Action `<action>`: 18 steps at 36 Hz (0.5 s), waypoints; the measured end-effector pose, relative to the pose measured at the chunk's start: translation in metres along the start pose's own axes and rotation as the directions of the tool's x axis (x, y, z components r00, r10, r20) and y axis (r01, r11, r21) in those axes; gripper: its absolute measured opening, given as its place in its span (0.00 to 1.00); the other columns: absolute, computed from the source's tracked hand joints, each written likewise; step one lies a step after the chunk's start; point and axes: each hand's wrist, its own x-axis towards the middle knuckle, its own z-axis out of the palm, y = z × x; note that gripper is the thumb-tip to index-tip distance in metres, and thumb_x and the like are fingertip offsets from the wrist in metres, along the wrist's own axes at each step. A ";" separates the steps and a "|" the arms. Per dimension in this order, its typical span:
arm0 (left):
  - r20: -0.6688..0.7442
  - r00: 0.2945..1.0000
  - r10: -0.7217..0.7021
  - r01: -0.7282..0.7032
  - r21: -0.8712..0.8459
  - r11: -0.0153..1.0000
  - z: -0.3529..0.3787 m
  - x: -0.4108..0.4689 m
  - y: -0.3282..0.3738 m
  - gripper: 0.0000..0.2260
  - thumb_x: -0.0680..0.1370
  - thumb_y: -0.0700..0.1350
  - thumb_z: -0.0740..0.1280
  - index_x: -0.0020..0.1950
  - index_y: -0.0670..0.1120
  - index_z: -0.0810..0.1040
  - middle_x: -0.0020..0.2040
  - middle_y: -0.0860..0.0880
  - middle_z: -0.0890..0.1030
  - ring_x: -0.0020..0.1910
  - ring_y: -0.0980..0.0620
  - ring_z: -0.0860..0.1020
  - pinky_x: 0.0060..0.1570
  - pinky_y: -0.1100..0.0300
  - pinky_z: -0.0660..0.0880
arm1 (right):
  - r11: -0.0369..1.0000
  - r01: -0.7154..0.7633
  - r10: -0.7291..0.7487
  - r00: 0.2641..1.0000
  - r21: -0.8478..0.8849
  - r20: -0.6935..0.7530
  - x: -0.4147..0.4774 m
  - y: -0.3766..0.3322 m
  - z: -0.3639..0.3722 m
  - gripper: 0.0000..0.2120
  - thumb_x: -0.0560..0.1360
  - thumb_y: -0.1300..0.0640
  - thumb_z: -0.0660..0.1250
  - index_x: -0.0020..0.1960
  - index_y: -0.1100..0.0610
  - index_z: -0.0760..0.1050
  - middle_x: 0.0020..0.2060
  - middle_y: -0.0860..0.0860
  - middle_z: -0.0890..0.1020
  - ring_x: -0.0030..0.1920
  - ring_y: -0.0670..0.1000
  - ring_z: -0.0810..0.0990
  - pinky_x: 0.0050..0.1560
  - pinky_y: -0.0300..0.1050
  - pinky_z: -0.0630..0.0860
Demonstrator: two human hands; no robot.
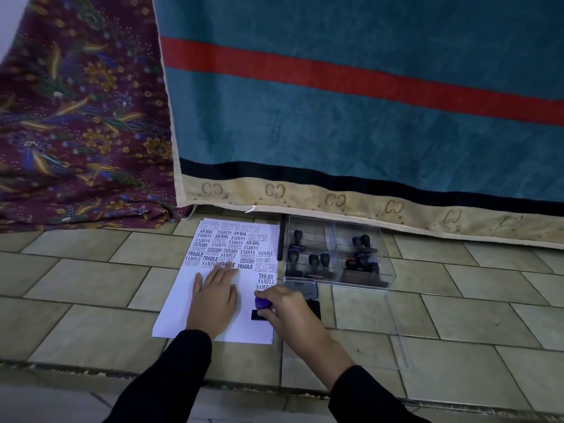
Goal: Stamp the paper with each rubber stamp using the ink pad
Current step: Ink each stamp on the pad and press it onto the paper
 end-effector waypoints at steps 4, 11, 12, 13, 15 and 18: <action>-0.011 1.000 -0.011 0.011 0.018 1.000 -0.003 0.001 0.003 0.25 0.74 0.49 0.48 0.70 0.49 0.69 0.73 0.52 0.68 0.74 0.52 0.61 0.73 0.45 0.50 | 0.999 -0.020 0.021 1.000 -0.035 0.019 0.006 -0.001 -0.003 0.12 0.75 0.63 0.65 0.57 0.61 0.77 0.52 0.58 0.80 0.51 0.55 0.78 0.54 0.50 0.76; -0.098 0.993 -0.060 0.064 0.034 0.997 -0.005 0.011 0.015 0.13 0.73 0.40 0.63 0.57 0.46 0.75 0.57 0.48 0.77 0.59 0.45 0.72 0.67 0.45 0.59 | 0.998 -0.043 0.045 0.997 -0.036 0.064 0.006 -0.004 -0.004 0.16 0.73 0.63 0.67 0.61 0.60 0.76 0.55 0.57 0.80 0.53 0.55 0.78 0.56 0.45 0.75; -0.107 0.992 -0.072 0.076 0.039 0.996 -0.005 0.012 0.017 0.12 0.72 0.40 0.64 0.56 0.46 0.75 0.55 0.47 0.77 0.57 0.44 0.72 0.66 0.45 0.59 | 0.998 -0.051 0.053 0.997 -0.032 0.055 0.006 -0.004 -0.004 0.16 0.73 0.62 0.67 0.61 0.60 0.76 0.56 0.57 0.80 0.53 0.55 0.78 0.56 0.45 0.75; -0.119 0.990 -0.079 0.085 0.044 0.995 -0.005 0.014 0.018 0.11 0.72 0.39 0.64 0.54 0.45 0.75 0.53 0.47 0.77 0.56 0.44 0.73 0.65 0.45 0.59 | 0.998 -0.058 0.059 0.997 -0.024 0.044 0.007 -0.004 -0.004 0.15 0.74 0.62 0.67 0.60 0.60 0.76 0.56 0.57 0.80 0.53 0.55 0.79 0.56 0.46 0.75; -0.147 0.985 -0.091 0.099 0.047 0.994 -0.002 0.016 0.018 0.10 0.71 0.38 0.65 0.51 0.45 0.75 0.50 0.46 0.77 0.53 0.42 0.73 0.63 0.45 0.61 | 0.998 -0.054 0.055 0.998 -0.020 0.023 0.005 -0.005 -0.003 0.14 0.74 0.63 0.67 0.59 0.61 0.76 0.55 0.58 0.80 0.53 0.56 0.79 0.57 0.47 0.75; -0.203 0.975 -0.092 0.101 0.032 0.994 0.004 0.017 0.016 0.08 0.70 0.41 0.62 0.48 0.45 0.74 0.47 0.46 0.76 0.51 0.42 0.73 0.60 0.43 0.65 | 1.000 -0.010 0.010 1.000 -0.015 0.003 -0.004 -0.003 0.002 0.11 0.74 0.63 0.66 0.57 0.62 0.77 0.52 0.58 0.81 0.53 0.55 0.79 0.55 0.45 0.75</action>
